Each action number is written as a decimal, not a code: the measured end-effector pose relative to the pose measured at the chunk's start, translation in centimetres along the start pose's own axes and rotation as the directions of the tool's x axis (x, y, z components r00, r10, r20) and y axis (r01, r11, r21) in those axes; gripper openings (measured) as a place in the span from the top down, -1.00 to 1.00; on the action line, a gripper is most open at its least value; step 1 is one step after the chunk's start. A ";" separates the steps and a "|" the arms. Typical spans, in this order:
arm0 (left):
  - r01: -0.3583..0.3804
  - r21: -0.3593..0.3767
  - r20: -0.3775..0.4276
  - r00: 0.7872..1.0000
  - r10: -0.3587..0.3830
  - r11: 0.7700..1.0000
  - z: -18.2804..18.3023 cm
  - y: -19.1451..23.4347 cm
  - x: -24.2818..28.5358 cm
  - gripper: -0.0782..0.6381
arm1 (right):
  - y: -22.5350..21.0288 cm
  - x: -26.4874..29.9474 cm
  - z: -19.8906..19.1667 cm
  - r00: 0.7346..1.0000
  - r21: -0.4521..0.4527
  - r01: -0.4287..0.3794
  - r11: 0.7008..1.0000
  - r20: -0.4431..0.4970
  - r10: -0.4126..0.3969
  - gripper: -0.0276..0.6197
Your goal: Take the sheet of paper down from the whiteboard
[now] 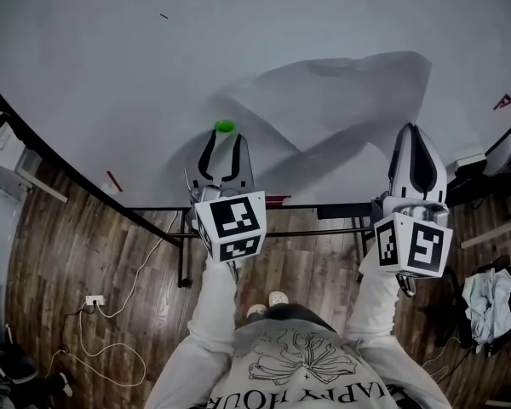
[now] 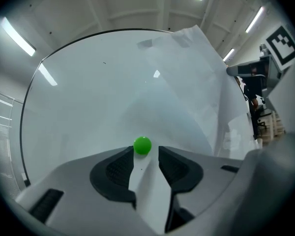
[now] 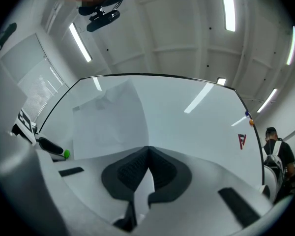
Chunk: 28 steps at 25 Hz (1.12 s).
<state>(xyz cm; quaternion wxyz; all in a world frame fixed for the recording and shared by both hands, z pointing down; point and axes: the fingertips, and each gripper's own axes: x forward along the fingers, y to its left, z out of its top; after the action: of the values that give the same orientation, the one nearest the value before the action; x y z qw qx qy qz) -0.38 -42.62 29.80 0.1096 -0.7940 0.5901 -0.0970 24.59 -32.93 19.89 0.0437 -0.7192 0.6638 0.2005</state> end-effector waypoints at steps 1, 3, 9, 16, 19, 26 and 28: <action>-0.001 -0.003 0.005 1.000 0.001 1.000 0.1 -0.1 -0.4 0.39 | -0.1 -0.3 0.3 1.000 0.002 0.006 1.000 0.006 -0.006 0.91; -0.002 -0.015 0.023 1.000 0.002 1.000 0.6 -0.2 -1.4 0.39 | -0.3 -1.0 1.1 1.000 0.002 0.020 1.000 0.019 -0.020 0.91; 0.000 -0.064 0.104 0.995 0.007 0.998 2.8 0.9 -4.3 0.39 | -0.3 -3.0 3.2 0.997 -0.024 0.065 0.998 0.049 -0.064 0.91; 0.015 -0.080 0.161 0.987 -0.002 0.997 4.3 1.9 -7.0 0.39 | -0.2 -5.6 5.0 0.993 -0.067 0.104 0.992 0.065 -0.099 0.91; 0.035 -0.092 0.174 0.985 -0.019 0.995 4.5 1.9 -7.6 0.39 | -0.3 -6.5 5.4 0.991 -0.074 0.123 0.990 0.066 -0.118 0.91; 0.066 -0.116 0.195 0.980 -0.042 0.991 4.6 2.0 -9.2 0.51 | 0.6 -8.0 6.2 0.987 -0.070 0.154 0.986 0.064 -0.150 0.91; 0.069 -0.127 0.207 0.977 -0.042 0.989 4.7 2.2 -9.9 0.60 | 0.8 -8.3 7.2 0.980 -0.053 0.167 0.984 0.113 -0.161 0.91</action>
<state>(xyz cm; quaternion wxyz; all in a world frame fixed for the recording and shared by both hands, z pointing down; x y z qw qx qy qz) -3.83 -33.48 24.42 0.1133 -0.8215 0.5584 0.0218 21.85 -22.82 16.33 0.0738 -0.7605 0.5923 0.2555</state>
